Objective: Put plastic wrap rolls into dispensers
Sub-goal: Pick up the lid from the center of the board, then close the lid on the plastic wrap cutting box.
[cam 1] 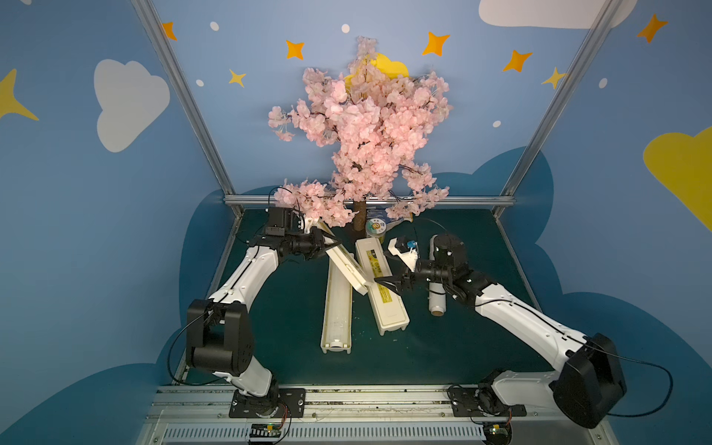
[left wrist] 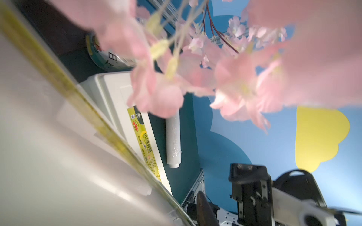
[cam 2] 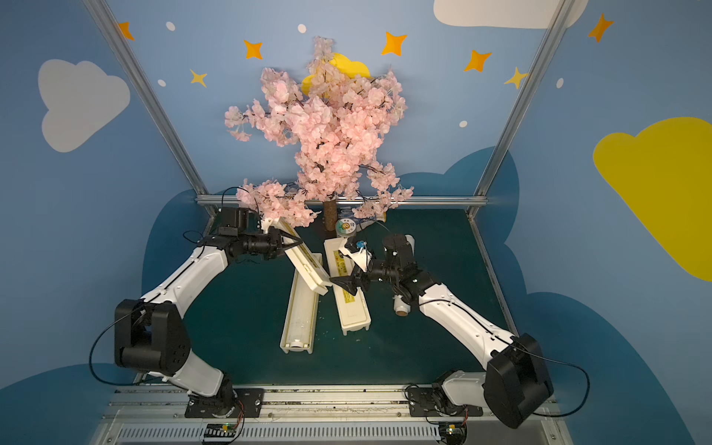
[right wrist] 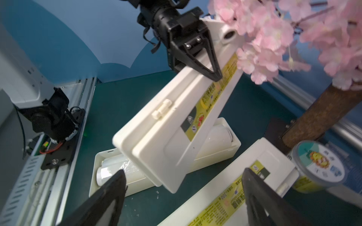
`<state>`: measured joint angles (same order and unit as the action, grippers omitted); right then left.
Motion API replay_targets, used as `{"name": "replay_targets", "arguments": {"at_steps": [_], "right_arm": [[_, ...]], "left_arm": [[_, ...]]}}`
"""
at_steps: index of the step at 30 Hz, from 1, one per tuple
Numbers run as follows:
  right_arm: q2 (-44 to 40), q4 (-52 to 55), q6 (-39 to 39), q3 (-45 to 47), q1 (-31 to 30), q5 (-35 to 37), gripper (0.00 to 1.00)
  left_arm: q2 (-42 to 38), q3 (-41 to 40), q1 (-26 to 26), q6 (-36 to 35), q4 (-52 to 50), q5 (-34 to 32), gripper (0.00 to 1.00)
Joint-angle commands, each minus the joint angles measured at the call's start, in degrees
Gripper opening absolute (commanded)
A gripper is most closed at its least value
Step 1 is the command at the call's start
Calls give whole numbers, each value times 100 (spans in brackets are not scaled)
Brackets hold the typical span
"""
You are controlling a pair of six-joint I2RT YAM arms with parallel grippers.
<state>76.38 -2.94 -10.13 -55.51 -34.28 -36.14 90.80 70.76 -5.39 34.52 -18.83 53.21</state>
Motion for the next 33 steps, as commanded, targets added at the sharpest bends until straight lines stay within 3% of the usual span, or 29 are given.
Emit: {"name": "replay_targets", "arguments": {"at_steps": [1, 5, 9, 13, 25, 30, 33], "right_arm": [[416, 56, 1770, -305, 112, -370, 91], [1177, -188, 2377, -639, 166, -1182, 91], [1678, -195, 2928, -865, 159, -1204, 91], [1703, -138, 2884, -830, 58, -955, 91], [2487, 173, 3215, -1149, -585, -574, 85], [2493, 115, 3291, -869, -638, -254, 82], [2498, 25, 3304, -735, -648, -421, 83]], "left_arm": [[-209, -433, -20, -789, 58, 743, 15], [-250, -894, -117, -1177, 243, 1188, 15], [-159, -1161, -319, -1507, 356, 1697, 15], [-186, -1328, -449, -1598, 664, 2087, 16], [996, -757, -454, -3415, -1114, 2310, 16], [1115, -623, -428, -3829, -1695, 2093, 16], [1097, -668, -332, -3996, -1881, 2079, 16]]}}
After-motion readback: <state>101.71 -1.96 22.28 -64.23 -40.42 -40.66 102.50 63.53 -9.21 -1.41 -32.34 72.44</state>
